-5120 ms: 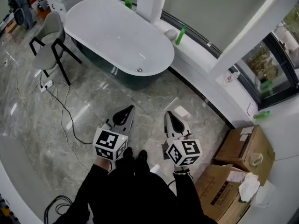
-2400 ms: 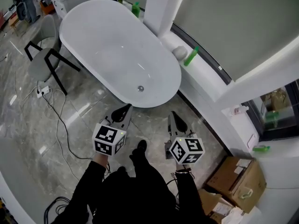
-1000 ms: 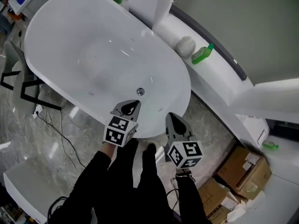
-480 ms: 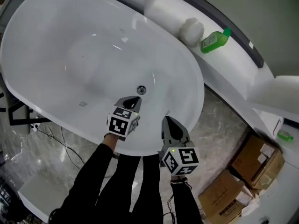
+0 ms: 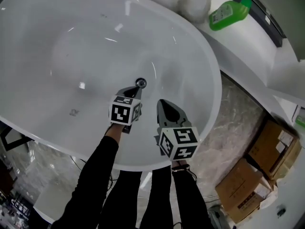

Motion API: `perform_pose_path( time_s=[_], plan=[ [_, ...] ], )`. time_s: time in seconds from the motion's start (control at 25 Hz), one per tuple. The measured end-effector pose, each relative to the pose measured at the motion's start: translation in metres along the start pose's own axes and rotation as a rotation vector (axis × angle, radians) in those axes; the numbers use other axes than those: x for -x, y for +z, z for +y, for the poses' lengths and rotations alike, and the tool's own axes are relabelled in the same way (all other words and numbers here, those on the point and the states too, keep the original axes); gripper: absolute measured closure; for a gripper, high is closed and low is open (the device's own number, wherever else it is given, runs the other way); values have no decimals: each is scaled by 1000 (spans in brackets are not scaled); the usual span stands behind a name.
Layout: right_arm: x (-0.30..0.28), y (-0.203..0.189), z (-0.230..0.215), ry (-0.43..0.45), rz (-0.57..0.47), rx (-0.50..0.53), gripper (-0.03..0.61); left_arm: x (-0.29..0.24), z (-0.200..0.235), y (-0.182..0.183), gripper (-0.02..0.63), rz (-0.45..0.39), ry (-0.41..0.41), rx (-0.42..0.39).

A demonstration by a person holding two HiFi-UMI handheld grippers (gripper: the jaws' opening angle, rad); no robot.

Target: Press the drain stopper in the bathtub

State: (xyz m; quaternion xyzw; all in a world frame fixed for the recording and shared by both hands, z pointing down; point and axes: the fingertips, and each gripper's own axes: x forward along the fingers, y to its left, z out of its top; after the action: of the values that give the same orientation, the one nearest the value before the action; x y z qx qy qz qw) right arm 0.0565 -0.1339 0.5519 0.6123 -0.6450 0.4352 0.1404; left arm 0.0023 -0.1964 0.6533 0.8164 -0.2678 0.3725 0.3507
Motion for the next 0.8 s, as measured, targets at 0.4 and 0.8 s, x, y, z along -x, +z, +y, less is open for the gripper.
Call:
perform_pose_path(
  time_s=[0.4, 0.8],
  plan=[
    [-90, -76, -28, -18, 197, -61, 580, -56, 32, -33, 606, 95, 5, -12],
    [-142, -115, -56, -15, 259, -121, 580, -104, 54, -64, 606, 145, -14, -27]
  ],
)
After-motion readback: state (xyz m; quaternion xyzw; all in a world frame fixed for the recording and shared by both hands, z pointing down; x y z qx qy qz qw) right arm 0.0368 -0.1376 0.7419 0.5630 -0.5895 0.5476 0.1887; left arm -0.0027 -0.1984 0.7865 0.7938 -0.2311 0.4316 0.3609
